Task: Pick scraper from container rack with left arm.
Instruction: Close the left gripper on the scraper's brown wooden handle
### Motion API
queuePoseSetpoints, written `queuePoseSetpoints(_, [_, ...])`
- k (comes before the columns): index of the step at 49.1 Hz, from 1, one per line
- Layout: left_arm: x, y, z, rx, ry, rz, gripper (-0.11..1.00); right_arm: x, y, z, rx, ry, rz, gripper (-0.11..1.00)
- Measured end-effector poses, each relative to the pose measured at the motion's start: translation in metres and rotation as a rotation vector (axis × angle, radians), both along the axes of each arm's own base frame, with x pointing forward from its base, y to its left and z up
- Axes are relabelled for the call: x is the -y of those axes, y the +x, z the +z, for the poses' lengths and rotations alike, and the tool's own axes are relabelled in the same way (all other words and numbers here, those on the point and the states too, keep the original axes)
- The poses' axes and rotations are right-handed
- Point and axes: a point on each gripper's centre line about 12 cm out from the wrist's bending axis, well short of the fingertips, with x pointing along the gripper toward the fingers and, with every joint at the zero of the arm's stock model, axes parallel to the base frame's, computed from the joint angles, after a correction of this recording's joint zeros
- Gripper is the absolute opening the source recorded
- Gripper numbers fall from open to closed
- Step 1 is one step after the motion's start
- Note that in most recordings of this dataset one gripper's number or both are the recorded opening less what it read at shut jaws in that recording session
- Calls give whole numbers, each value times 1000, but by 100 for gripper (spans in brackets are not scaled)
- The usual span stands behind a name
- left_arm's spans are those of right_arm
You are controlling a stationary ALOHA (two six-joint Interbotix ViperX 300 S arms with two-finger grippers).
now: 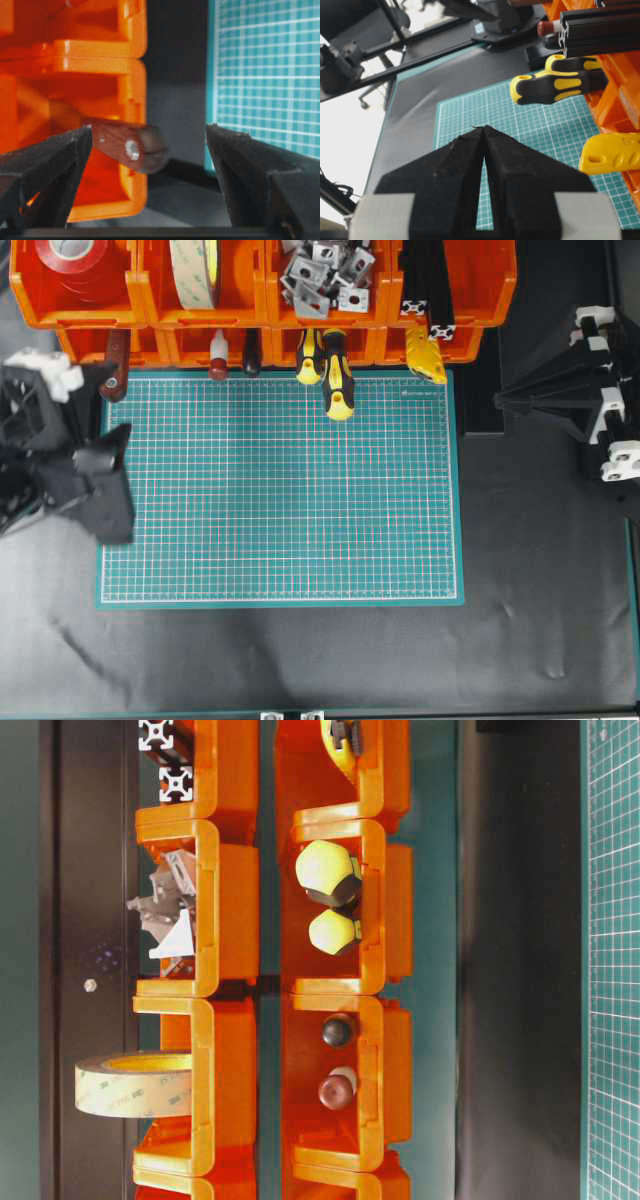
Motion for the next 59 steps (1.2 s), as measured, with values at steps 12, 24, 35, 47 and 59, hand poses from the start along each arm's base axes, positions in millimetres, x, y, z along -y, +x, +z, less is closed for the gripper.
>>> queuePoseSetpoints(12, [-18,0,-2,-34,20,23,91,0,0,0,-2,0,2,-1])
queuePoseSetpoints(24, [-18,-1,-4,-41,20,12,87,0,0,-1,-3,0,2,-1])
queuePoseSetpoints(35, [-14,3,-5,-23,-2,-24,36,0,0,-1,-5,-2,2,-1])
queuePoseSetpoints(47, [-13,3,-4,-20,1,-30,32,0,0,-1,-5,-2,2,-1])
queuePoseSetpoints(59, [-9,3,1,-18,7,-24,32,0,0,-1,-5,0,2,-1])
